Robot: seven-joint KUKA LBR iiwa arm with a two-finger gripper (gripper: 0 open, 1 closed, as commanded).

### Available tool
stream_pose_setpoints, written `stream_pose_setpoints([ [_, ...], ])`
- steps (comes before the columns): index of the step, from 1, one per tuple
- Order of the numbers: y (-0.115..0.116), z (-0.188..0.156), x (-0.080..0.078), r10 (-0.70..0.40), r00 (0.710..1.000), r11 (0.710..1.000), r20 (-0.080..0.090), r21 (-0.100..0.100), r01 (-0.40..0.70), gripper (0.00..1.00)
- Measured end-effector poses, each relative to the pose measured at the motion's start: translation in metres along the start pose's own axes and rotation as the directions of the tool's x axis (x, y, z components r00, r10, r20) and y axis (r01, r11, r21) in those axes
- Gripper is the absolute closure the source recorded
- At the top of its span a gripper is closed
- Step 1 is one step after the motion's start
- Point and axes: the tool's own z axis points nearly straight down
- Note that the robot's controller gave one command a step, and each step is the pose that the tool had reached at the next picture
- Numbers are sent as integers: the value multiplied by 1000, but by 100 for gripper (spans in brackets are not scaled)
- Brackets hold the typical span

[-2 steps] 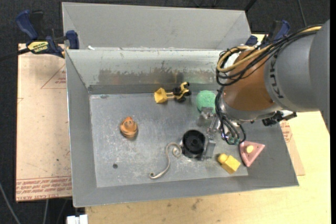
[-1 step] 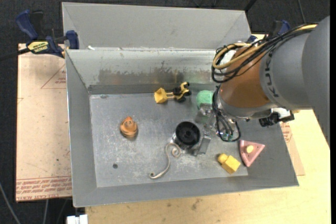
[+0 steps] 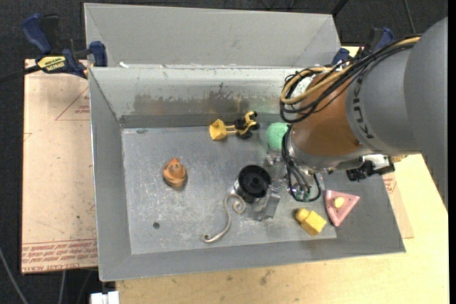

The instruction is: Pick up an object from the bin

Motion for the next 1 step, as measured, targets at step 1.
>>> stream_pose_setpoints([
  [1, 42, 0, -23, -47, 999, 999, -1, -1, 47, 0],
])
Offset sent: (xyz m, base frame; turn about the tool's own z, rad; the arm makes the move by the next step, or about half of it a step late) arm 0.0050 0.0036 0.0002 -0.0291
